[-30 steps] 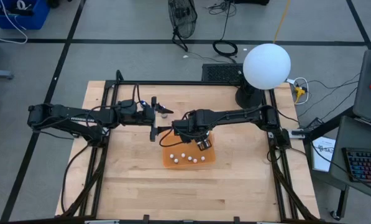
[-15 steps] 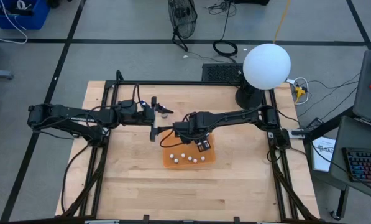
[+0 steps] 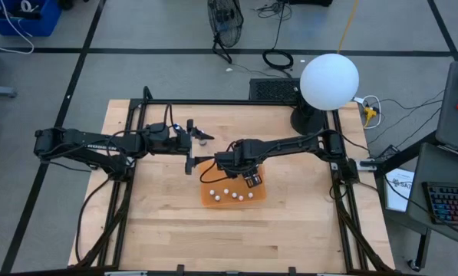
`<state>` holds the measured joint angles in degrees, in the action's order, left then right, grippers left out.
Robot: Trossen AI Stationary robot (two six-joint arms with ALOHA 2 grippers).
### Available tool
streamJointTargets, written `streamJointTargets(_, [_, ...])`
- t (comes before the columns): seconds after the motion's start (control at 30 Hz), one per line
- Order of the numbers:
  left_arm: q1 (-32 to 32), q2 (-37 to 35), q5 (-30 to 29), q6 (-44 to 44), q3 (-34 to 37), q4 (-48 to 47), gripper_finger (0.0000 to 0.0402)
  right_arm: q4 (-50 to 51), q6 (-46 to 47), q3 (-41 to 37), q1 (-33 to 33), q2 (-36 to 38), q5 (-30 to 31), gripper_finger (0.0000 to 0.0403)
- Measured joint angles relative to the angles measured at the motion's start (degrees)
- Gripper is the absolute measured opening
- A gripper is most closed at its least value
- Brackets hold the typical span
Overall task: Pick & Place food coloring
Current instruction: Put the big green food coloring bottle into the orange bin, then put the big blue food coloring bottle into the orange bin
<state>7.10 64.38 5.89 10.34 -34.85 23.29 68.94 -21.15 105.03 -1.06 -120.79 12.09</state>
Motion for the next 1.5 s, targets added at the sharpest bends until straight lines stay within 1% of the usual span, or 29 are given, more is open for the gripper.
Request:
streamJointTargets(0.17, [0.02, 0.00, 0.00, -0.08, 0.00, 0.04, 0.0324, -0.67, 0.09, -0.04, -0.03, 0.00, -0.05, 0.0126])
streamJointTargets(0.23, [0.01, 0.00, 0.00, -0.09, 0.00, 0.04, 0.0324, -1.43, 0.80, -0.08, -0.15, 0.00, 0.18, 0.0162])
streamJointTargets(0.3, [0.01, 0.00, 0.00, -0.08, 0.00, 0.07, 0.0324, -2.46, 1.72, -0.11, -0.49, 0.00, 2.04, 0.0206])
streamJointTargets(0.37, [0.01, 0.00, 0.00, -0.09, 0.00, 0.07, 0.0324, -3.21, 2.38, -0.11, -0.81, 0.12, 4.35, 0.0240])
streamJointTargets(0.47, [0.01, 0.00, 0.00, -0.31, 0.00, 0.07, 0.0324, -3.81, 2.45, 0.22, -1.35, 0.63, 6.77, 0.0265])
streamJointTargets(0.57, [0.02, 0.00, -0.02, -1.73, 0.00, 0.09, 0.0324, -4.62, 2.64, 0.31, -2.07, 2.14, 7.60, 0.0269])
streamJointTargets(0.63, [0.01, 0.00, -0.07, -4.03, 0.00, -0.10, 0.0325, -4.49, 4.77, 0.32, -2.74, 3.77, 7.40, 0.0269])
streamJointTargets(0.73, [0.01, -0.01, -0.07, -6.99, 0.02, -3.01, 0.0325, -3.78, 10.57, 0.33, -3.83, 7.21, 7.38, 0.0265])
streamJointTargets(0.83, [0.01, 0.00, -0.66, -5.12, 0.02, -6.02, 0.0320, -2.67, 18.79, 0.32, -4.71, 12.49, 7.33, 0.0263])
streamJointTargets(0.9, [-0.02, 0.00, -3.11, -3.95, 0.04, -7.36, 0.0317, -4.18, 23.53, -1.06, -5.14, 17.59, 7.31, 0.0263])
streamJointTargets(0.97, [0.02, 0.00, -6.52, -4.56, 0.04, -7.23, 0.0315, -9.64, 24.68, -5.32, -5.78, 24.10, 7.52, 0.0264])
streamJointTargets(1.0, [0.02, 0.00, -8.16, -5.52, 0.04, -6.96, 0.0315, -13.43, 23.99, -8.69, -6.06, 27.94, 7.70, 0.0264])
streamJointTargets(1.1, [0.02, 0.00, -13.73, -6.07, 0.04, -6.90, 0.0320, -25.73, 19.89, -20.62, -6.29, 39.52, 7.73, 0.0265])
streamJointTargets(1.17, [-0.02, 0.00, -18.91, -6.92, -0.04, -7.86, 0.0324, -33.44, 19.52, -29.60, -6.21, 47.57, 9.92, 0.0264])
streamJointTargets(1.2, [0.07, 0.00, -21.65, -8.30, -0.41, -9.80, 0.0325, -36.57, 19.43, -33.78, -6.10, 51.27, 11.50, 0.0265])
streamJointTargets(1.23, [0.37, 0.00, -24.46, -9.82, -1.30, -13.66, 0.0325, -39.71, 19.41, -38.23, -5.97, 55.32, 13.12, 0.0265])
streamJointTargets(1.3, [1.47, 0.02, -27.29, -13.27, -4.82, -25.02, 0.0322, -45.38, 19.62, -46.57, -5.99, 62.75, 15.18, 0.0265])
streamJointTargets(1.37, [3.16, 0.14, -28.56, -18.95, -9.78, -38.02, 0.0315, -50.96, 19.15, -54.63, -6.06, 69.99, 15.06, 0.0264])
streamJointTargets(1.43, [5.39, 1.10, -29.35, -24.68, -15.51, -48.47, 0.0306, -57.52, 16.96, -62.07, -6.07, 76.37, 15.29, 0.0263])
streamJointTargets(1.5, [8.24, 1.87, -29.43, -28.84, -21.15, -58.99, 0.0297, -64.18, 14.23, -68.17, -6.03, 81.35, 18.32, 0.0263])
